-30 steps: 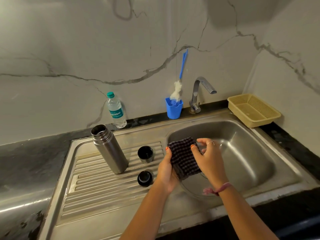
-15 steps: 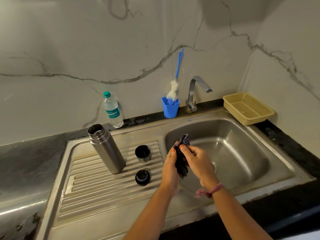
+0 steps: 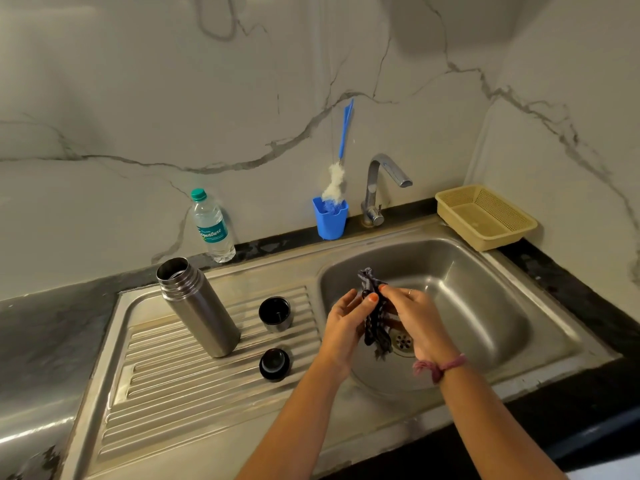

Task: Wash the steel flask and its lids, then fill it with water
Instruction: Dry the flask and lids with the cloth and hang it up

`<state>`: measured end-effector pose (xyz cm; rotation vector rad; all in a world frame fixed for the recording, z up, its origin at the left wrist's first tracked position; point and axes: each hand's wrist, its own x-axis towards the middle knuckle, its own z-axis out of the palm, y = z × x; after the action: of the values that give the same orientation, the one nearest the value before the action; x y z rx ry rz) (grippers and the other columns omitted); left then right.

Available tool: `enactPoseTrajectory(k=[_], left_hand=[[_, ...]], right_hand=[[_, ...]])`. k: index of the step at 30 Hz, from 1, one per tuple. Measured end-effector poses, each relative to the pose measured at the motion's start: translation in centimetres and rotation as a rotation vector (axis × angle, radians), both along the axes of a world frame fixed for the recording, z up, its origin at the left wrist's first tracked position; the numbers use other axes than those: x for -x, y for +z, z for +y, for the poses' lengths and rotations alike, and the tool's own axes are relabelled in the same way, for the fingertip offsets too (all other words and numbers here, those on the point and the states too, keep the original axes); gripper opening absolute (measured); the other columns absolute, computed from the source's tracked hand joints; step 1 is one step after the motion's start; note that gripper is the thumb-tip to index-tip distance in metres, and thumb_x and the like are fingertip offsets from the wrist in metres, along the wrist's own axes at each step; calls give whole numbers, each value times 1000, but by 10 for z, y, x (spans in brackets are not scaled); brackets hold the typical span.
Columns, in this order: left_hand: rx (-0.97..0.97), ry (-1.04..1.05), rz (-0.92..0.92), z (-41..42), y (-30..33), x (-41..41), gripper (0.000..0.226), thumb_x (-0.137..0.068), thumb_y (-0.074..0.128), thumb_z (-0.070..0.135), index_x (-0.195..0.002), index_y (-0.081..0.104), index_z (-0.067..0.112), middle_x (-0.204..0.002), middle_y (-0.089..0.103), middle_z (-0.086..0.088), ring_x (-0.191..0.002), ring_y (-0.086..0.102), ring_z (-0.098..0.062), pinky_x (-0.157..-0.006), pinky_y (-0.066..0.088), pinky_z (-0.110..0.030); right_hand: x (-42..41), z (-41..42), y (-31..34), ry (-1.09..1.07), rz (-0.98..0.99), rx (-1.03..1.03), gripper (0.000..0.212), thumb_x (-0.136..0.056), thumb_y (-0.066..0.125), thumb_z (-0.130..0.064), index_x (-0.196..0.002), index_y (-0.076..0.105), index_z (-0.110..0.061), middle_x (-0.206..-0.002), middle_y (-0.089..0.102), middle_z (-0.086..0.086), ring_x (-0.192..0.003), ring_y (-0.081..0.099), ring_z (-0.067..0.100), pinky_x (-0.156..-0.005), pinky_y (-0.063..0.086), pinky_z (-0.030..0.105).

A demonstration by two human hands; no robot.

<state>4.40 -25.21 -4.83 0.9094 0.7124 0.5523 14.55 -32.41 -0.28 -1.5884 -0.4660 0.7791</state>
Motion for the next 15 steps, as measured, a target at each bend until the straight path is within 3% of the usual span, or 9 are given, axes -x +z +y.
enactPoseTrajectory(k=[4,8,12,15], left_hand=[[-11,-32,-12,-4,12,-20,28,-92,65,26,-114,70,9,-111,73,-13,-109,67,-28,-98,51,-39],[98,14,-32,0,20,-34,33,-103,44,30,-118,68,12,-112,74,-8,-109,67,-23,-100,50,-40],[216,75,-51,12,26,-55,40,-102,45,36,-128,61,10,-118,71,-14,-116,64,-30,-104,48,-45],[291,65,-64,16,32,-72,41,-100,50,39,-123,65,8,-116,72,-15,-107,69,-28,-92,55,-41]], right_hand=[[-14,0,1,0,-26,4,22,-89,66,-27,-83,75,-8,-77,75,8,-80,72,21,-75,59,35],[-49,-1,6,-39,121,-22,22,-87,68,-27,-92,74,-6,-85,75,10,-85,72,26,-79,58,41],[-102,-10,5,-47,450,-66,38,-84,68,-37,-110,68,-10,-98,72,10,-93,66,28,-78,53,41],[-140,-22,0,-89,615,-153,41,-88,61,-44,-112,65,-12,-107,70,14,-103,63,33,-87,51,48]])
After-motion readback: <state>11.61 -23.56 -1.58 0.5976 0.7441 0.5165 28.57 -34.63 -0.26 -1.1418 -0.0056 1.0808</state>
